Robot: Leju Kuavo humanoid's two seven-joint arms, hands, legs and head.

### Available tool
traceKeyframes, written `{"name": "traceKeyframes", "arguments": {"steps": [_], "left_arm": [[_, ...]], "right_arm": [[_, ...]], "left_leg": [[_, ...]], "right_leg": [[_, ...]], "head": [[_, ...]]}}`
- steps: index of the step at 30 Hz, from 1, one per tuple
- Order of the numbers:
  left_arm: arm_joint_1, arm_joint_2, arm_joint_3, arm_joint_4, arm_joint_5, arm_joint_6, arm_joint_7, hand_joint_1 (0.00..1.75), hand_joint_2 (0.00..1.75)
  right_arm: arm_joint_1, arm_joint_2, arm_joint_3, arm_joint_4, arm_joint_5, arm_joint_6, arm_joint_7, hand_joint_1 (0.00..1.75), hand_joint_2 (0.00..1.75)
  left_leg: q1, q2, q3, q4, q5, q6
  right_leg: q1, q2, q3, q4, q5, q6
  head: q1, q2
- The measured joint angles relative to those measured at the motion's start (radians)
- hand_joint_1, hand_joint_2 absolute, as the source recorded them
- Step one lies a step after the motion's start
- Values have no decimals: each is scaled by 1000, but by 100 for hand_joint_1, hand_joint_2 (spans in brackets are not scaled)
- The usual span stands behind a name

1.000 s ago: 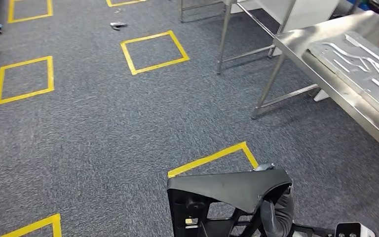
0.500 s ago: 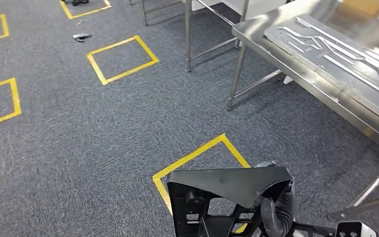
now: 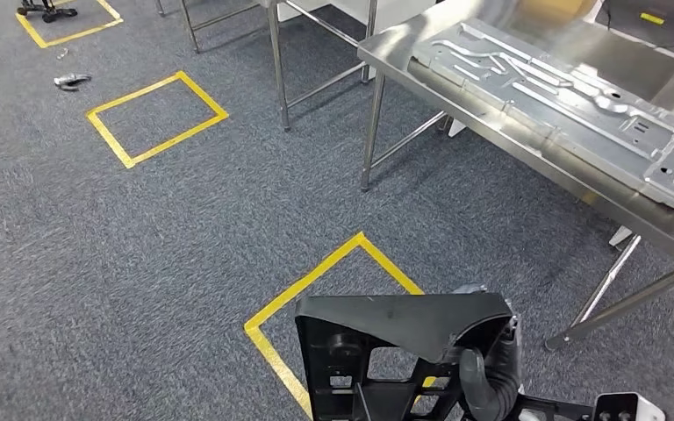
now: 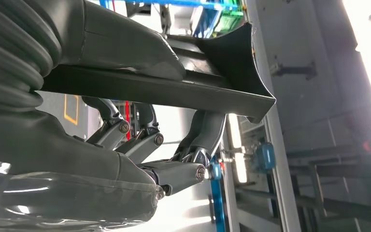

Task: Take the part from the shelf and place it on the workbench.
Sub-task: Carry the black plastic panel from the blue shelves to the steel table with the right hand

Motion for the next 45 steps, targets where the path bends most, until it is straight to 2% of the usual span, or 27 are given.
{"name": "traceKeyframes", "arguments": {"steps": [2, 3, 4, 5, 7, 9, 12, 14, 16, 17, 18, 19, 20, 22, 24, 27, 29, 30, 32, 33, 34, 35, 37, 38, 40, 43, 45], "left_arm": [[4, 0, 0, 0, 1, -2, -6, 0, 175], [6, 0, 0, 0, 1, -2, -8, 0, 175], [6, 0, 0, 0, 2, -3, -10, 0, 175], [5, 0, 0, 0, 2, -5, -11, 0, 175], [3, -2, 0, 0, 2, -8, -13, 0, 175], [0, -3, 0, 0, 1, -10, -14, 0, 175], [-6, -4, 0, 0, 0, -9, -15, 0, 175], [-8, -4, 0, 0, 0, -8, -16, 0, 175], [-5, -4, 0, 0, 0, -7, -16, 0, 175], [-2, -4, 1, 0, 0, -6, -15, 0, 175], [-1, -4, 1, 0, 1, -4, -14, 0, 175], [-1, -4, 1, 0, 1, -2, -12, 0, 175], [-1, -4, 1, 0, 1, 1, -9, 0, 175], [-1, -4, 1, 0, 0, 5, -2, 0, 175], [0, -4, 1, 0, -1, 7, 3, 0, 175], [1, -5, 1, 0, -1, 8, 8, 0, 175], [1, -5, 1, 0, 0, 9, 9, 0, 175], [0, -5, 1, 0, 0, 9, 9, 0, 175], [-1, -5, 1, 0, 0, 9, 9, 0, 175], [1, -5, 1, 0, 0, 9, 10, 0, 175], [2, -5, 1, 0, 0, 9, 10, 0, 175], [3, -5, 1, 0, 0, 9, 10, 0, 175], [3, -6, 1, 0, 0, 9, 9, 0, 175], [2, -8, 1, 0, 0, 8, 9, 0, 175], [2, -10, 1, 0, 0, 8, 8, 0, 175], [0, -11, 1, 0, 0, 7, 7, 0, 175], [0, -11, 1, 0, -1, 6, 7, 0, 175]], "right_arm": [[0, 0, 0, 4, 0, -2, -2, 175, 175], [1, 0, -1, 6, 1, -5, -3, 175, 175], [1, 0, -1, 9, 2, -8, -3, 175, 175], [2, -1, -2, 10, 4, -11, -3, 175, 175], [2, -1, -2, 12, 7, -15, -3, 175, 175], [3, -1, -3, 12, 8, -19, -3, 175, 175], [7, -1, -5, 12, 9, -29, 0, 175, 175], [7, -1, -5, 12, 10, -33, 1, 175, 175], [7, -1, -4, 12, 10, -33, 1, 175, 175], [8, -1, -4, 13, 11, -33, 2, 175, 175], [8, -1, -4, 15, 12, -34, 2, 175, 175], [8, -1, -4, 16, 13, -35, 4, 175, 175], [8, -1, -4, 17, 13, -35, 5, 175, 175], [8, -1, -4, 18, 13, -37, 12, 175, 175], [7, -1, -4, 18, 13, -40, 17, 175, 175], [7, -1, -4, 18, 13, -46, 18, 175, 175], [7, -1, -4, 18, 13, -47, 19, 175, 175], [7, -1, -4, 18, 13, -47, 19, 175, 175], [7, -1, -4, 19, 13, -47, 19, 175, 175], [7, -2, -4, 20, 13, -47, 19, 175, 175], [8, -2, -4, 22, 13, -47, 19, 175, 175], [8, -2, -4, 24, 13, -47, 19, 175, 175], [8, -3, -4, 25, 13, -47, 19, 175, 175], [7, -3, -4, 25, 13, -47, 19, 175, 175], [7, -3, -4, 25, 13, -47, 17, 175, 175], [9, -3, -5, 25, 13, -48, 15, 175, 175], [8, -3, -4, 25, 14, -48, 14, 175, 175]], "left_leg": [[-4, 29, -1, 0, -1, 4], [-6, 45, -1, 0, -1, 4], [-7, 59, -1, 0, -3, 4], [-8, 69, 1, 0, -4, 3], [-11, 83, 5, 0, -8, -2], [-14, 90, 7, 1, -12, -11], [-15, 89, 11, 1, -14, -26], [-14, 63, -3, 37, -40, -35], [-11, 36, -58, 152, -102, -41], [-10, 31, -92, 221, -130, -43], [-10, 30, -118, 271, -143, -45], [-9, 30, -127, 284, -134, -46], [-8, 30, -117, 258, -106, -46], [-5, 28, -59, 128, -34, -45], [-5, 23, -19, 33, -3, -37], [-7, 21, -16, 18, -2, -17], [-6, 23, -16, 13, 3, -4], [-6, 24, -16, 11, 5, 0], [-9, 26, -18, 11, 6, 6], [-11, 27, -19, 11, 5, 7], [-14, 28, -18, 11, 5, 8], [-16, 29, -17, 11, 4, 9], [-21, 29, -13, 11, 3, 9], [-24, 29, -12, 11, 2, 8], [-25, 30, -14, 11, 1, 2], [-26, 32, -11, 9, -3, -14], [-25, 29, -32, 65, -40, -24]], "right_leg": [[-2, -24, -60, 126, -56, 6], [-3, -27, -77, 162, -63, 7], [-3, -29, -74, 160, -51, 7], [-2, -33, -51, 119, -24, 6], [2, -44, 29, -21, 32, -5], [9, -52, 76, -106, 51, -17], [10, -50, 81, -120, 51, -31], [3, -48, 87, -130, 55, -41], [0, -46, 88, -133, 56, -47], [1, -43, 88, -133, 55, -49], [1, -40, 88, -132, 55, -49], [1, -36, 89, -131, 54, -49], [0, -32, 90, -130, 53, -48], [0, -23, 92, -124, 48, -41], [3, -16, 88, -115, 44, -31], [3, -15, 82, -112, 45, -15], [0, -19, 69, -82, 22, -6], [-1, -22, 50, -39, -4, -2], [-1, -26, -11, 89, -66, 3], [-1, -26, -38, 142, -81, 3], [-1, -26, -50, 164, -79, 1], [0, -27, -43, 149, -58, -3], [7, -29, 15, 26, 10, -20], [12, -32, 46, -38, 33, -30], [20, -37, 77, -106, 46, -43], [15, -34, 86, -126, 51, -48], [7, -35, 97, -142, 58, -54]], "head": [[2, 0], [3, 0], [3, 0], [3, 0], [2, 0], [2, 0], [2, 0], [1, 0], [-1, 0], [-1, 0], [-2, 0], [-2, 0], [-2, 0], [-1, 0], [-1, 0], [-1, 0], [-1, 0], [0, 0], [1, 0], [1, 0], [1, 0], [1, 0], [1, 0], [0, 0], [-1, 0], [-1, 0], [-4, 0]]}}
